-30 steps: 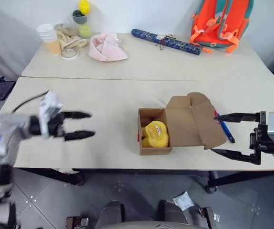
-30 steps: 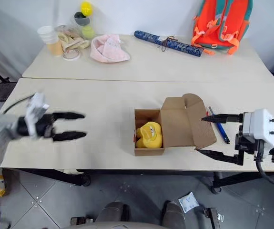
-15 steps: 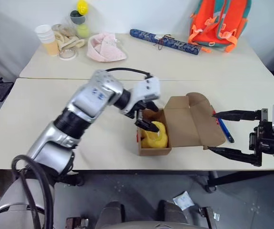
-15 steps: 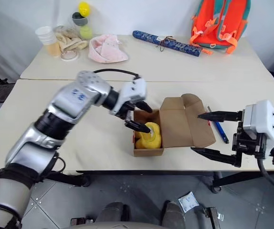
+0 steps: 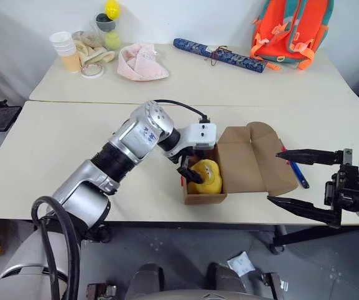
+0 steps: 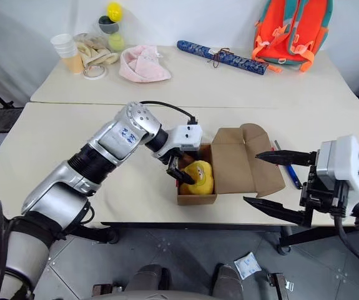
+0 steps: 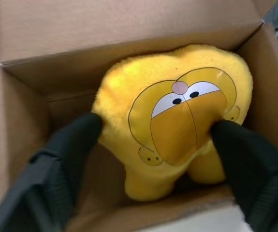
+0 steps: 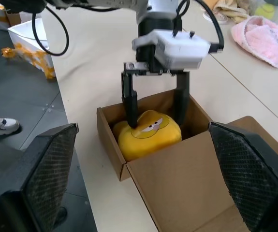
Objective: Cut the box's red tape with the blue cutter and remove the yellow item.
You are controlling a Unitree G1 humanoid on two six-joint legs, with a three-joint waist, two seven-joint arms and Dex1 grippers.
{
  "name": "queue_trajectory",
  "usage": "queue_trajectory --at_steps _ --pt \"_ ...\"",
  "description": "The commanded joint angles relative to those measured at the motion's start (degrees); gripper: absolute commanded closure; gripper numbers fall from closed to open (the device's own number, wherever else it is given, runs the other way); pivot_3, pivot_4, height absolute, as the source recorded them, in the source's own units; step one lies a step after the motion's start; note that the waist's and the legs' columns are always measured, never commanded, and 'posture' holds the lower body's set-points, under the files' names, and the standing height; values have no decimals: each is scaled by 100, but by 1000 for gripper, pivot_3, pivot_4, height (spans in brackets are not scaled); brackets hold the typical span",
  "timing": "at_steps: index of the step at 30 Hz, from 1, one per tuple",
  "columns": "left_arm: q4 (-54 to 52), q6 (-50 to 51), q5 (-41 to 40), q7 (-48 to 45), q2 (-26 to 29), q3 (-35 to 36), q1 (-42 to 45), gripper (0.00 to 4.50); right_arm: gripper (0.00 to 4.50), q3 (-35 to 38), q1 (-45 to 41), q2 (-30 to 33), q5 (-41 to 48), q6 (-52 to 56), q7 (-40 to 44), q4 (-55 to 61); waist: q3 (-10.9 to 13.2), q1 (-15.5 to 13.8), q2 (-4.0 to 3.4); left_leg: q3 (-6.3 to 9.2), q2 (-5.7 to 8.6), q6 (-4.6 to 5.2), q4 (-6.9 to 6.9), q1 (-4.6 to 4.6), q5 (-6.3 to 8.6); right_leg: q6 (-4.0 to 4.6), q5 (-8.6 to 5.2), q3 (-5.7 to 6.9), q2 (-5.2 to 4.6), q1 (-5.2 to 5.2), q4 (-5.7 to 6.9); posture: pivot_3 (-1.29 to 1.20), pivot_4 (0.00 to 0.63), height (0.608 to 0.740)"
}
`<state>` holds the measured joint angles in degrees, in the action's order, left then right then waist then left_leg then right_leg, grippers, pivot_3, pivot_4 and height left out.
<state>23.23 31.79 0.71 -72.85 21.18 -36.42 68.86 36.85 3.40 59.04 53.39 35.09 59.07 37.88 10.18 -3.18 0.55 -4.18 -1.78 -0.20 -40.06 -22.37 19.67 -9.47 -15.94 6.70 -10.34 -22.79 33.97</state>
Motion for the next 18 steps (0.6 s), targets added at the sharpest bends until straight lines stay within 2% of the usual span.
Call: queue_trajectory --at_steps 1,8,11,14,18 --pt "91 -162 143 6 -174 84 96 1560 0 76 -34 -53 57 -70 -72 119 0 0 0 0 0 0 0 0 0 0 0 0 0 0 0 0 150 740" --pt "231 -352 118 48 -337 359 40 3678 0 -29 -42 -100 -22 -146 -97 98 0 6 0 0 0 1 0 0 0 0 0 0 0 0 0 0 150 740" --pt "492 -428 -317 311 -686 1028 70 4467 0 -52 29 -159 -149 -227 -59 71 0 -4 1 1 0 1 -1 0 1 0 0 0 0 0 0 0 150 740" --pt "836 -312 -969 546 -1119 1939 116 4486 0 -93 106 -245 -287 -337 -45 53 1 -6 2 4 0 3 -4 -3 2 -1 0 3 -1 0 0 0 150 740" --pt "1067 -927 -1605 719 -1532 2857 14 4486 0 -155 119 -358 -453 -499 -48 -22 1 18 2 4 0 4 -1 -1 2 -1 0 5 -1 1 1 0 150 740"
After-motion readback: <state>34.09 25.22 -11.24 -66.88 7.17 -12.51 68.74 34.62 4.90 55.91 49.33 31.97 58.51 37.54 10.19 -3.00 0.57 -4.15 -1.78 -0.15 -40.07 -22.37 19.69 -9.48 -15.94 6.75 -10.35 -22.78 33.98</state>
